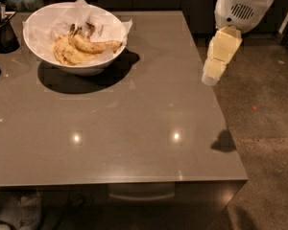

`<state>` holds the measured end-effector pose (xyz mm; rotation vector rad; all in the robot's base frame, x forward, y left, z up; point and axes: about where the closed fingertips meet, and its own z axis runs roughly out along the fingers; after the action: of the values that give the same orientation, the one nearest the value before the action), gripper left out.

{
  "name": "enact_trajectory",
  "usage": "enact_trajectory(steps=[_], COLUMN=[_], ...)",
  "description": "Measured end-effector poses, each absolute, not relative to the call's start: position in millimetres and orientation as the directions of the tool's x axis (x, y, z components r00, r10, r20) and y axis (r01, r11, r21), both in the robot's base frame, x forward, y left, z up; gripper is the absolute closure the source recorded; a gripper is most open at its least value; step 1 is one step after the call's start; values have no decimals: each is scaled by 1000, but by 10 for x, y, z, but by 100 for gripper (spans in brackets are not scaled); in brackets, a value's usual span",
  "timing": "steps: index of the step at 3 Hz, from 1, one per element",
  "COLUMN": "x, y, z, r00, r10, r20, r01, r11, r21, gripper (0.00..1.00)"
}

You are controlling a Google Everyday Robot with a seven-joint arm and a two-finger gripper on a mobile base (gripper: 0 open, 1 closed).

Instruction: Pick banana from white bowl

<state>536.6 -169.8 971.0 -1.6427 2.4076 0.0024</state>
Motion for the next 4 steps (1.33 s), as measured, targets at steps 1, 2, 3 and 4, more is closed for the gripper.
enact_trajectory(steps=[1, 2, 3, 4], x=[5474, 5605, 5859, 6246], y=[-1633, -1486, -1242, -912], z=[9738, 9772, 9799, 9790], r00=[-335, -294, -255, -195], r10=[-918, -923, -937, -958], r20=[-214, -249, -239, -212], r01=[-916, -925, -938, -951], r11=[370, 340, 300, 238], r21=[-154, -168, -175, -199], gripper=[0, 0, 0, 0])
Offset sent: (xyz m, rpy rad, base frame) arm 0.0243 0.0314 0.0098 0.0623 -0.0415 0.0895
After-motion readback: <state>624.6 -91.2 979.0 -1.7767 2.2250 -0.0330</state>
